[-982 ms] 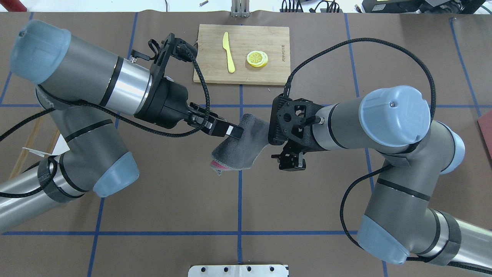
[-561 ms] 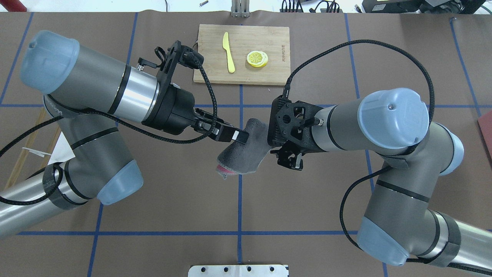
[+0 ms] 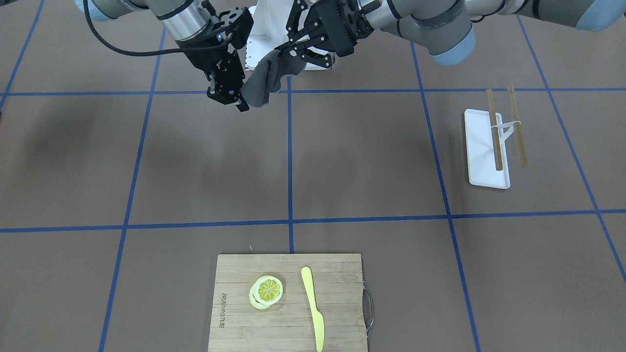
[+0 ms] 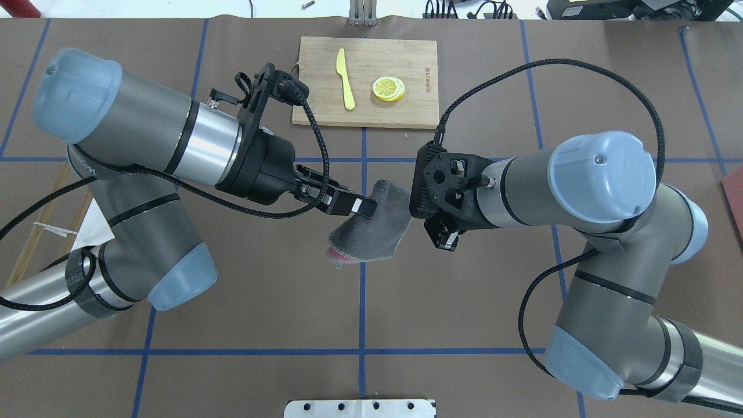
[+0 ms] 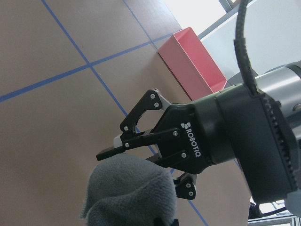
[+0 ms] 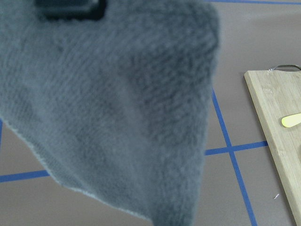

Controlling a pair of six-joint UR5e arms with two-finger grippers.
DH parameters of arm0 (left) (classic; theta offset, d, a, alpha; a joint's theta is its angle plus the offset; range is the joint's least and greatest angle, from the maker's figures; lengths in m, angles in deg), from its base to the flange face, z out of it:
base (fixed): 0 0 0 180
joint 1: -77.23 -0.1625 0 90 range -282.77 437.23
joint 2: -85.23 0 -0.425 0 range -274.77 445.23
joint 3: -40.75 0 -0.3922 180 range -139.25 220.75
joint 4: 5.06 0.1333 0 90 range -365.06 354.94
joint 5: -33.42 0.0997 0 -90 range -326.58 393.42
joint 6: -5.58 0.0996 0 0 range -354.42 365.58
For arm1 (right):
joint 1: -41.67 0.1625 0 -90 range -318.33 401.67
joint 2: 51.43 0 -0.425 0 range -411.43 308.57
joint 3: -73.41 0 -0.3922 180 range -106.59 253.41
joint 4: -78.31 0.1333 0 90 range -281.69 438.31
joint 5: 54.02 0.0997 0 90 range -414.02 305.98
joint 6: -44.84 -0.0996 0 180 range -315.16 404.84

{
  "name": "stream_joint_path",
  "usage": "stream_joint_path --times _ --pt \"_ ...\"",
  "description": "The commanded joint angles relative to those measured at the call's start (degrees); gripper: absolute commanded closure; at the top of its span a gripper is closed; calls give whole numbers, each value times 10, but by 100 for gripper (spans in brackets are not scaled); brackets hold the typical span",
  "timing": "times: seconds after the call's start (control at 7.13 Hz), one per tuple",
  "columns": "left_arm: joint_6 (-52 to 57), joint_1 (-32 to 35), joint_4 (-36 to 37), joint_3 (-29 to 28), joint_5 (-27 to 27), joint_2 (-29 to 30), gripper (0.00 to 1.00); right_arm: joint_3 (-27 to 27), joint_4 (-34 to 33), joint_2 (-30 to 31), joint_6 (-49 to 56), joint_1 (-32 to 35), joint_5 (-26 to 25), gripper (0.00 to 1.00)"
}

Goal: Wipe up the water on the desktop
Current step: 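Grasp the cloth with the right gripper and open the left gripper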

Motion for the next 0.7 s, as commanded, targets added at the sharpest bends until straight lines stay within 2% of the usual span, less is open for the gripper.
stream_joint_path --times 0.0,0.14,0.28,0.42,0.56 --pt "0 0 0 0 0 -1 100 -2 0 6 -40 1 1 100" --pt "0 0 1 0 0 -1 100 -2 0 8 -45 1 1 100" --pt "0 0 2 -1 0 -2 56 -4 0 8 -46 1 0 100" --pt "0 2 1 0 0 -2 2 -5 0 8 -46 5 0 100" --pt "3 7 2 0 1 -4 2 -5 -1 8 -46 12 0 100"
